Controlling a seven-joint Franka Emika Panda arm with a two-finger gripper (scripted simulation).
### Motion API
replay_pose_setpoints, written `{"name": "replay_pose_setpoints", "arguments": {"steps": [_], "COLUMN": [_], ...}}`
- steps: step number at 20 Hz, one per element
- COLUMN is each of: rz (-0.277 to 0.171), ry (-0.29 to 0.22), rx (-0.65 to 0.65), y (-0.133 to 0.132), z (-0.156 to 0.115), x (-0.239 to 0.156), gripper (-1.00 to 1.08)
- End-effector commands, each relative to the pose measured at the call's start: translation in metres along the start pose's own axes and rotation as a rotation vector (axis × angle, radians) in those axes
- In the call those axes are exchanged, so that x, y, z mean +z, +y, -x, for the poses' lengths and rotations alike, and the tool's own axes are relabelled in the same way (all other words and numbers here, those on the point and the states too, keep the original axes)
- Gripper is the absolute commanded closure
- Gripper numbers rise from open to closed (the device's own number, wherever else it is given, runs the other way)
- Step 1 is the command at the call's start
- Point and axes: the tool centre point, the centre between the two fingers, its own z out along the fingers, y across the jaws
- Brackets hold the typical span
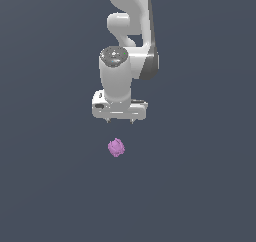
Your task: Pick up the object and move it to a goal position.
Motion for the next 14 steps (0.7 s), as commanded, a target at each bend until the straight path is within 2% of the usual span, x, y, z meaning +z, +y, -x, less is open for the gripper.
{"name": "replay_pose_setpoints", "arguments": {"steps": [1,9,14], "rz": [0.000,-0.027,-0.027], "ry": [0.000,0.007,0.007], "rx": [0.000,-0.042,-0.040], "y": [0.000,-0.028,-0.028], "z": [0.000,0.000,-0.001], "x": [0.000,-0.009,-0.009], "gripper": [-0.92,-0.92,-0.92]}}
